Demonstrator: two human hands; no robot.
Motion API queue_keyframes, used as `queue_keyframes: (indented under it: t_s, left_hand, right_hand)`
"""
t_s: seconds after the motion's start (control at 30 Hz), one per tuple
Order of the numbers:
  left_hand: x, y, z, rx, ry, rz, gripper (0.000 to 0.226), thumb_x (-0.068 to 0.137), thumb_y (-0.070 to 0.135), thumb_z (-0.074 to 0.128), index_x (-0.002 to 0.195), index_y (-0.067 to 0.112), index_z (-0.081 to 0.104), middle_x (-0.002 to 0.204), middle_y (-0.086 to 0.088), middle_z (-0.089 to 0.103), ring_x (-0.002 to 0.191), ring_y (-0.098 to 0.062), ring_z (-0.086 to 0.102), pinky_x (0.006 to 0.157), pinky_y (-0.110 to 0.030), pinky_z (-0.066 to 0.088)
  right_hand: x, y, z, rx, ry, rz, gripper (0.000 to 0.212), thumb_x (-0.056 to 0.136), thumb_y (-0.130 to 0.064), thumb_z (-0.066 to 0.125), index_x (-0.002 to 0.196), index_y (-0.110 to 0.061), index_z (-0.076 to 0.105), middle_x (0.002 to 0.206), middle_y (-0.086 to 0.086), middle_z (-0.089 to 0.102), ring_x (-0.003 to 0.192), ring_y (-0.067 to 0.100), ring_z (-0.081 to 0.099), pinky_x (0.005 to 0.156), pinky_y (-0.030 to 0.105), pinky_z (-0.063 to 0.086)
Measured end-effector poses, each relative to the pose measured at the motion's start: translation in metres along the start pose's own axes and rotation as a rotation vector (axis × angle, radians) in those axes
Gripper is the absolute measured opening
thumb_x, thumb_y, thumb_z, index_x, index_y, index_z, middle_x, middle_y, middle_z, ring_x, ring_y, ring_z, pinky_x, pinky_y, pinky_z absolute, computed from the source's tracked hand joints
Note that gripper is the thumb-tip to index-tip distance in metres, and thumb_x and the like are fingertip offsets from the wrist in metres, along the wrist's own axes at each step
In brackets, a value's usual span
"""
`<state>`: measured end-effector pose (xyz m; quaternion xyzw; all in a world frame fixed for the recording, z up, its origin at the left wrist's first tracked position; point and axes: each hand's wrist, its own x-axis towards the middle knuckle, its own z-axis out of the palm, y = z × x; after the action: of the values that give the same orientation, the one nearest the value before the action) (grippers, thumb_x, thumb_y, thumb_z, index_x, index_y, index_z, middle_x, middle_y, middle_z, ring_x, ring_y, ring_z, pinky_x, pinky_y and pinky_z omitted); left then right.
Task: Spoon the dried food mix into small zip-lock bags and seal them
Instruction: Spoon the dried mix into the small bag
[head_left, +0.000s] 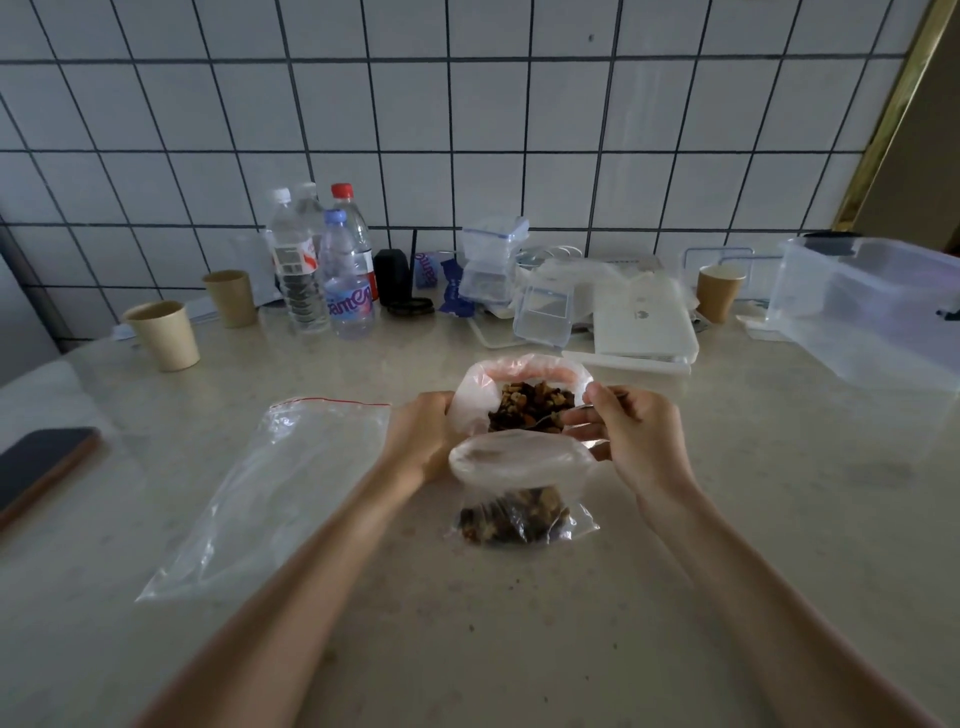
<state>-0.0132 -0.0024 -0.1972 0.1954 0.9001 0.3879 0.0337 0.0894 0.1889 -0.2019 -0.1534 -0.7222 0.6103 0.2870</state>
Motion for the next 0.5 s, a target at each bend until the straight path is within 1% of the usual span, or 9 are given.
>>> queue_keyframes:
  t_s: [0.1,0.2,0.27,0.37,0.5]
  left_hand:
    - [-0.0038,0.0005,-0.0009,-0.159,0.004,-0.041,0.021,0.089,0.034,0.077,0.102,0.017,0.078,0.095,-0.004,0.078,0.094,-0.024,0.072,0.091,-0.048,0.059]
    - [-0.0056,0.0022,-0.0006,-0.275,-0.007,-0.018,0.029,0.094,0.030,0.075,0.112,0.008,0.076,0.104,-0.013,0.078,0.101,-0.032,0.072,0.096,-0.053,0.056]
    - [-0.0063,0.0041,0.0003,-0.323,-0.003,-0.007,0.033,0.097,0.028,0.073,0.116,0.001,0.073,0.108,-0.019,0.076,0.105,-0.036,0.071,0.098,-0.054,0.054]
    - [-0.0056,0.0051,0.0023,-0.363,0.005,-0.017,0.033,0.098,0.026,0.070,0.119,0.001,0.072,0.111,-0.020,0.076,0.106,-0.036,0.071,0.097,-0.049,0.053]
    - [-0.0055,0.0053,0.0030,-0.418,0.007,-0.046,0.031,0.100,0.028,0.067,0.123,0.007,0.072,0.108,-0.010,0.077,0.101,-0.026,0.072,0.093,-0.041,0.055]
  right_hand:
    - [-0.0006,-0.0017,0.0007,-0.048,0.001,-0.041,0.029,0.104,-0.024,0.061,0.082,-0.009,0.074,0.075,0.004,0.079,0.059,0.017,0.074,0.047,0.022,0.053]
    - [-0.0013,-0.0004,0.0008,0.008,-0.023,0.045,0.029,0.104,-0.023,0.062,0.083,-0.010,0.076,0.077,0.004,0.080,0.063,0.017,0.076,0.049,0.021,0.053]
    - [-0.0019,0.0004,0.0005,0.065,-0.037,0.107,0.027,0.104,-0.023,0.062,0.085,-0.010,0.076,0.080,0.005,0.080,0.064,0.018,0.076,0.049,0.020,0.054]
    - [-0.0017,0.0002,0.0004,0.106,-0.022,0.149,0.025,0.103,-0.020,0.062,0.087,-0.007,0.076,0.080,0.008,0.080,0.064,0.019,0.077,0.048,0.021,0.054]
    - [0.0009,-0.0011,-0.0016,0.050,0.036,0.086,0.024,0.105,-0.016,0.059,0.089,-0.003,0.072,0.075,0.008,0.079,0.066,0.023,0.078,0.048,0.027,0.056]
